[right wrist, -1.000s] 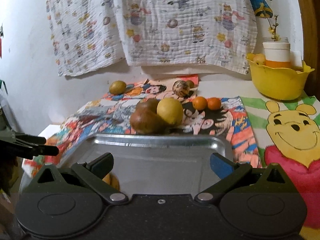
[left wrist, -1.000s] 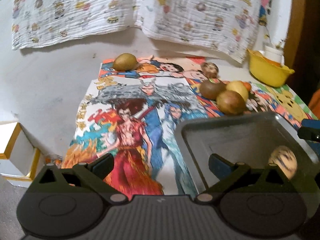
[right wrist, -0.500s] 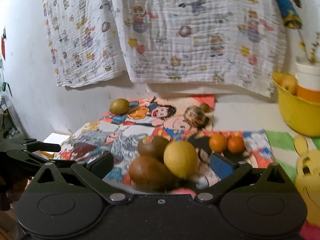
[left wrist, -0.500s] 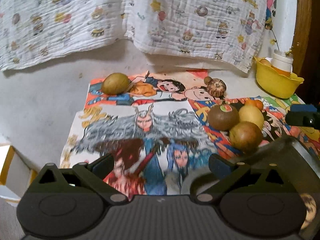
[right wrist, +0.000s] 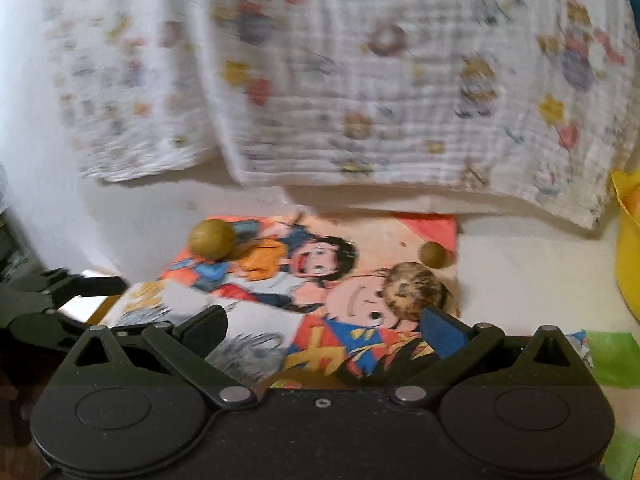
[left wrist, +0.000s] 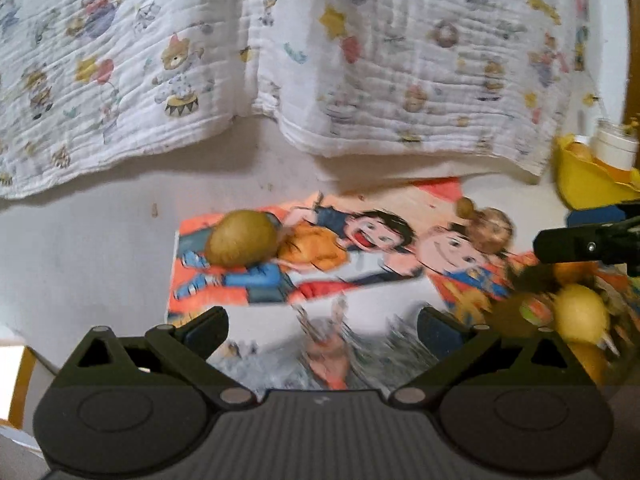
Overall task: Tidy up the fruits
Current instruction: 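Grasp the large green-brown pear with the left tool while the right tool reaches another pepino, then grasp the second striped pepino with the right tool while the left tool lifts the pear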
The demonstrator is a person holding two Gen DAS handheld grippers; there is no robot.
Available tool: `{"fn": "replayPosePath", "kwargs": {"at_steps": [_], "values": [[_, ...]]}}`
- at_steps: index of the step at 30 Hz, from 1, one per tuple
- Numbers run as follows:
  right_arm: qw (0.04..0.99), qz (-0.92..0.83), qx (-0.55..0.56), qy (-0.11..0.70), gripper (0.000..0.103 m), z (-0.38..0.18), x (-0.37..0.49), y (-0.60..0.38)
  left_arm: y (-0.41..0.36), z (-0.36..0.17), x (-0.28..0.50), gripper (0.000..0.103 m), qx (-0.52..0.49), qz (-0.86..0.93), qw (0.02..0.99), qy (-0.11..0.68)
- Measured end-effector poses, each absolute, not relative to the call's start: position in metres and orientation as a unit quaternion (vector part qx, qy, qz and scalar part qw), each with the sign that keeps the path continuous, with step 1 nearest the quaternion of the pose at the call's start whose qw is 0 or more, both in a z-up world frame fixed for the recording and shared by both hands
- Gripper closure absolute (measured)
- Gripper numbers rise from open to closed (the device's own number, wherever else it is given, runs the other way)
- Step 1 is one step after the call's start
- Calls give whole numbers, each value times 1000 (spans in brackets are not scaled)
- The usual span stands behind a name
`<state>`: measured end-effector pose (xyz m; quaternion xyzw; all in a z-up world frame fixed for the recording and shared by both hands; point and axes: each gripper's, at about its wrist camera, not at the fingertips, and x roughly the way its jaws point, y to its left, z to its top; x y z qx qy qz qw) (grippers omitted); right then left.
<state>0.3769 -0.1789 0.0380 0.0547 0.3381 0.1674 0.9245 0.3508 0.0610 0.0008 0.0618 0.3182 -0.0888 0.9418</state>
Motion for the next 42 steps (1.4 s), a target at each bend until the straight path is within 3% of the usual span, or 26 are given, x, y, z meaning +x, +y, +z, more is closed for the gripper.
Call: {"fn": "replayPosePath", "kwargs": {"at_steps": [8, 25, 31, 36, 42], "values": [[909, 98, 59, 402, 4, 12, 427, -167, 72, -12, 412, 1, 61, -65, 941, 327], [903, 65, 65, 419, 11, -5, 454, -164, 92, -31, 467, 1, 67, -59, 937, 337], [904, 52, 63, 420, 17, -8, 460, -163, 88, -36, 480, 1, 79, -68, 936, 335], [897, 60, 66, 434, 30, -11, 466, -162, 83, -43, 492, 1, 86, -71, 935, 335], [891, 68, 64, 445, 34, -15, 473, -157, 78, -51, 501, 7, 82, -75, 932, 344]]}}
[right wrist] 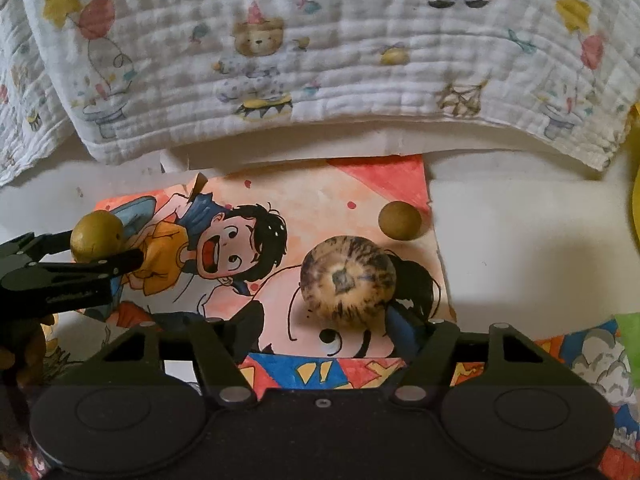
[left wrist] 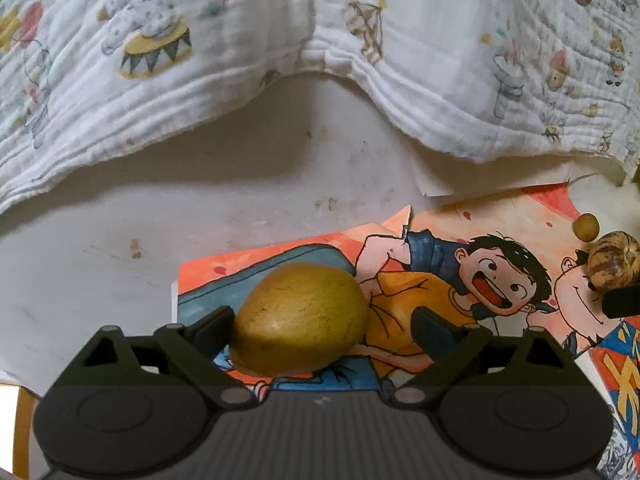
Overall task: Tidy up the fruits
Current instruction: 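Grasp the second striped pepino with the right tool while the left tool lifts the pear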
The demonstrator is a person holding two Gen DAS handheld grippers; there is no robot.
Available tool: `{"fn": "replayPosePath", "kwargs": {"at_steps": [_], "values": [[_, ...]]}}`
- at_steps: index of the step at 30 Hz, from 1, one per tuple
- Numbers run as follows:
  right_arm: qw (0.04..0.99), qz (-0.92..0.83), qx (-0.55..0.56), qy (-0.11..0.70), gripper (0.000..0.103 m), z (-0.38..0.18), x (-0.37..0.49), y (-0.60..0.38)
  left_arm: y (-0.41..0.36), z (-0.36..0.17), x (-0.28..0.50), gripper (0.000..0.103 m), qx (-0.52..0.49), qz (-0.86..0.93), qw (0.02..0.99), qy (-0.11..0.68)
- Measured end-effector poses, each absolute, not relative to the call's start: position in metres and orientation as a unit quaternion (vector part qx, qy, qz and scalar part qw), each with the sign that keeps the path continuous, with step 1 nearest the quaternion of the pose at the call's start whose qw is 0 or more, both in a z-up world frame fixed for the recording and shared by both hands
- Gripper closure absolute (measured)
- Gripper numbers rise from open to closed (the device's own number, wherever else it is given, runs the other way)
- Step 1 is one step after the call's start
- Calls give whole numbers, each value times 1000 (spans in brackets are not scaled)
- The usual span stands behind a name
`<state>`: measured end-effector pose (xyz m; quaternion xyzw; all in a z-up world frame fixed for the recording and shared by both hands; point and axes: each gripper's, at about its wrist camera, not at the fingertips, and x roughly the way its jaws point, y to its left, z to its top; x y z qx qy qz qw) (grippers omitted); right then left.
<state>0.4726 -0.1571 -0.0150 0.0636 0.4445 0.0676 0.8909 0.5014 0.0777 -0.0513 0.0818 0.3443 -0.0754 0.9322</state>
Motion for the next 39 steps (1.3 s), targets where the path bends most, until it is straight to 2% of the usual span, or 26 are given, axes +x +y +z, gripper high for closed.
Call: {"fn": "replayPosePath", "kwargs": {"at_steps": [11, 15, 20, 39], "values": [[883, 99, 62, 455, 35, -19, 493, -149, 81, -55, 502, 14, 89, -65, 933, 344], [884, 100, 67, 451, 35, -17, 499, -149, 92, -56, 508, 21, 52, -69, 932, 352], [882, 98, 82, 453, 35, -17, 498, -154, 92, -56, 509, 27, 64, -67, 936, 341], [891, 56, 130, 432, 35, -15, 529, -174, 79, -58, 507, 28, 72, -96, 934, 338]]}}
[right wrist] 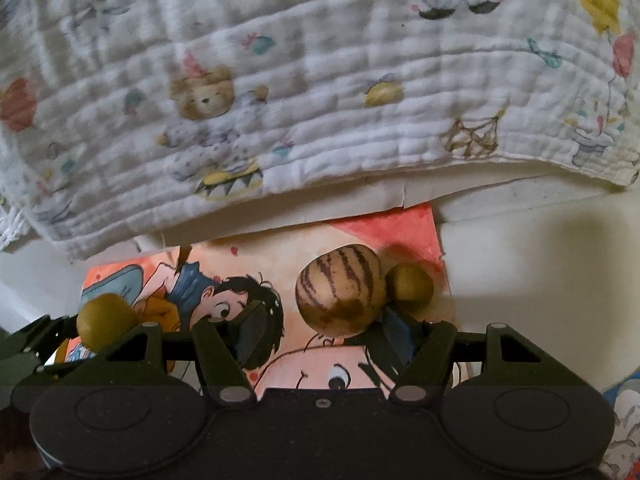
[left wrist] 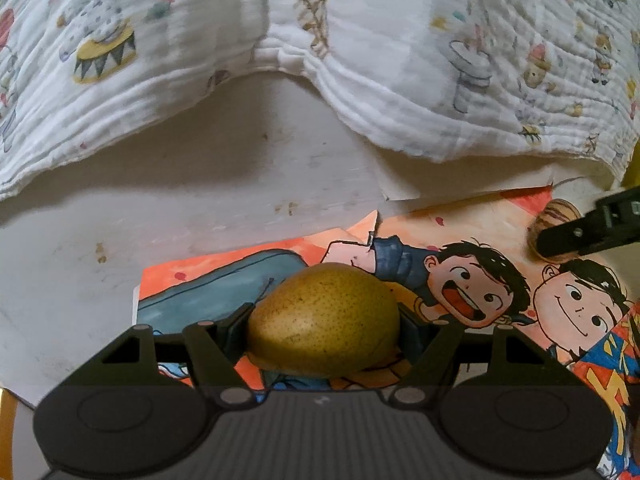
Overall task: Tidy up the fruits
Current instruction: 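Grasp the second striped pepino with the right tool while the left tool lifts the pear, then carry the pear and second pepino over the metal tray with both tools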
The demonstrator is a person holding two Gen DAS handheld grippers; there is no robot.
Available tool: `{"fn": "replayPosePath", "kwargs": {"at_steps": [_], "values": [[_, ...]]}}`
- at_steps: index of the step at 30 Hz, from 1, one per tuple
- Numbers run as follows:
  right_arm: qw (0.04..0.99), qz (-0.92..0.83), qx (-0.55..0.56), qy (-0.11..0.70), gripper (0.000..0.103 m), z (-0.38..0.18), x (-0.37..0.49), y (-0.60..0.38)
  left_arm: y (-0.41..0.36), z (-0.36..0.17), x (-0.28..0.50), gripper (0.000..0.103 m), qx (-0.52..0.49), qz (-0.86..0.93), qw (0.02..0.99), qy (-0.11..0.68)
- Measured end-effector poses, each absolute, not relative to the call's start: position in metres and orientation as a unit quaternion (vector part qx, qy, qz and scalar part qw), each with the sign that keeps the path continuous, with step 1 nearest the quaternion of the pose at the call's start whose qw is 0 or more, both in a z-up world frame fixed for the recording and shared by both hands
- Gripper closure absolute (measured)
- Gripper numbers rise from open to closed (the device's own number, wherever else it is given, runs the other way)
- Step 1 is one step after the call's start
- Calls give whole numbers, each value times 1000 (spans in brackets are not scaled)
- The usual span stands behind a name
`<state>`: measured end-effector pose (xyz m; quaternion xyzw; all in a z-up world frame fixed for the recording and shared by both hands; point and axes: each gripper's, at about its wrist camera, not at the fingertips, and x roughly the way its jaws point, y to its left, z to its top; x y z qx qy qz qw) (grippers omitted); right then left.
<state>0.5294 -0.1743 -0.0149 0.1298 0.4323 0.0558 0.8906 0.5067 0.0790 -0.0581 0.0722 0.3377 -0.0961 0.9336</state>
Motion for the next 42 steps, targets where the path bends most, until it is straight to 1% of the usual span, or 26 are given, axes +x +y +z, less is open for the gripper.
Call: {"fn": "replayPosePath", "kwargs": {"at_steps": [1, 6, 9, 17, 26, 38, 42], "values": [[890, 54, 130, 434, 36, -16, 532, -174, 78, -58, 506, 28, 72, -97, 933, 338], [891, 44, 123, 434, 50, -25, 543, -173, 74, -55, 502, 28, 70, -105, 931, 342], [892, 45, 119, 435, 52, -25, 546, -172, 71, -54, 500, 28, 69, -111, 930, 345], [883, 92, 112, 447, 53, -16, 533, -167, 69, -50, 489, 28, 45, -130, 921, 366], [881, 149, 124, 431, 53, 8, 491, -163, 66, -39, 452, 28, 23, -145, 913, 381], [887, 199, 119, 400, 53, 49, 396, -179, 59, -5, 368, 28, 8, -147, 923, 356], [884, 214, 126, 395, 53, 48, 356, -185, 51, 4, 329, 28, 10, -153, 924, 349]]}}
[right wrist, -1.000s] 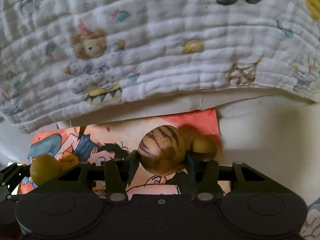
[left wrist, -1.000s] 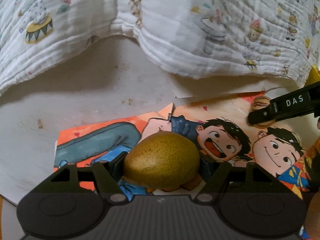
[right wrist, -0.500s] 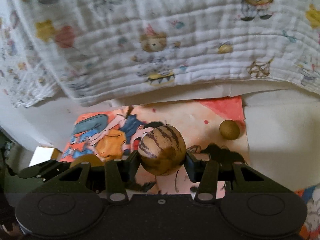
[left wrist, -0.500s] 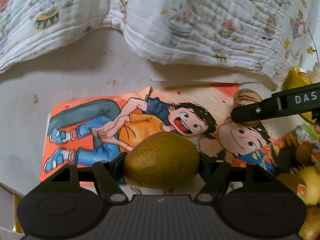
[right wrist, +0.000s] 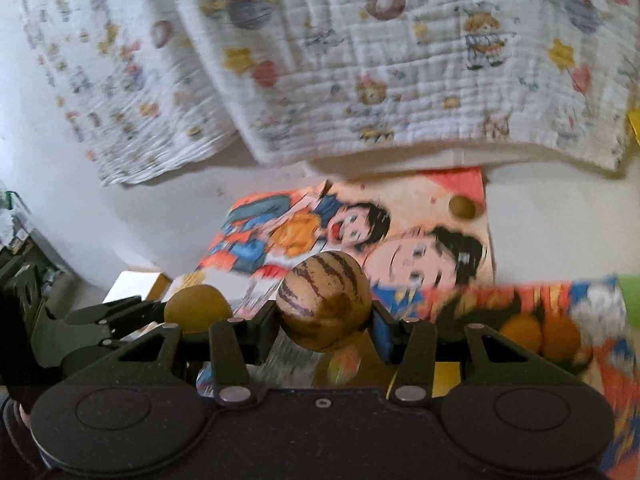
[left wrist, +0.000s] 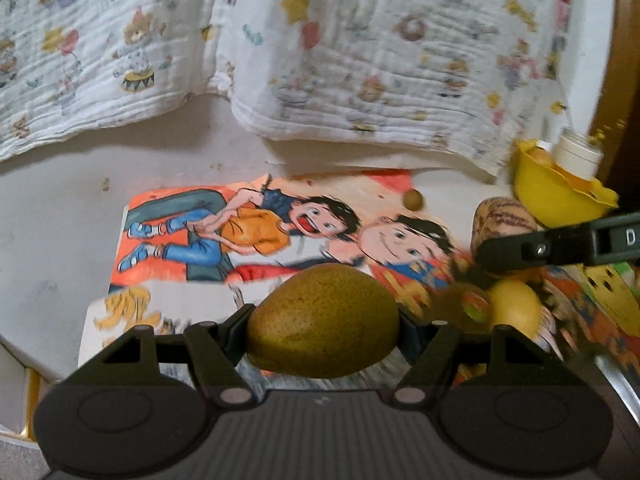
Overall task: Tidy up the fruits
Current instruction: 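Carry the pear and second pepino over the metal tray with both tools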
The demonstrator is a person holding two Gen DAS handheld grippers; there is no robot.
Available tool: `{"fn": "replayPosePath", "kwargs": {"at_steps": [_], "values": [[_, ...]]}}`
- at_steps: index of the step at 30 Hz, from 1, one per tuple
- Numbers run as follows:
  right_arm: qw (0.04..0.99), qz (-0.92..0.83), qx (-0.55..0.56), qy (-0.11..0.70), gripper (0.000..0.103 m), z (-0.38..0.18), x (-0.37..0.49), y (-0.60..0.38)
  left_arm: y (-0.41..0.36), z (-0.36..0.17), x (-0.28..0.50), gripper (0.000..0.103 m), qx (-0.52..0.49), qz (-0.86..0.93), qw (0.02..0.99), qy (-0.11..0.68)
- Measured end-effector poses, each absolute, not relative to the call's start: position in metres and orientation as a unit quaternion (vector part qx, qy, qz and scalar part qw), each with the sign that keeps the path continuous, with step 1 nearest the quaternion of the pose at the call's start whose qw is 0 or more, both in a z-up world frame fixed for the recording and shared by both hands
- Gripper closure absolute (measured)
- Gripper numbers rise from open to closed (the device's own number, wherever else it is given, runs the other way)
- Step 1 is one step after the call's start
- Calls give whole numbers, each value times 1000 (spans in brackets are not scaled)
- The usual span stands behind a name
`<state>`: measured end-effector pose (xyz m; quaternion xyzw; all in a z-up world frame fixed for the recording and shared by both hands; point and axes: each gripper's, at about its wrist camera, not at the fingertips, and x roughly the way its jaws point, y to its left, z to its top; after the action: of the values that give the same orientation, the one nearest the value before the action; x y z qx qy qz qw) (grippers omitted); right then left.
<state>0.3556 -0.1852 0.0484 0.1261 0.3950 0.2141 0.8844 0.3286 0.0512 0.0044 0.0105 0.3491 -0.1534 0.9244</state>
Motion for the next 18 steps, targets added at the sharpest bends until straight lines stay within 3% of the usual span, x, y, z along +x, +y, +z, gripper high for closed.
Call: {"fn": "replayPosePath", "kwargs": {"at_steps": [18], "values": [[872, 224, 76, 429, 53, 16, 215, -194, 25, -8, 208, 28, 34, -209, 909, 358]]}}
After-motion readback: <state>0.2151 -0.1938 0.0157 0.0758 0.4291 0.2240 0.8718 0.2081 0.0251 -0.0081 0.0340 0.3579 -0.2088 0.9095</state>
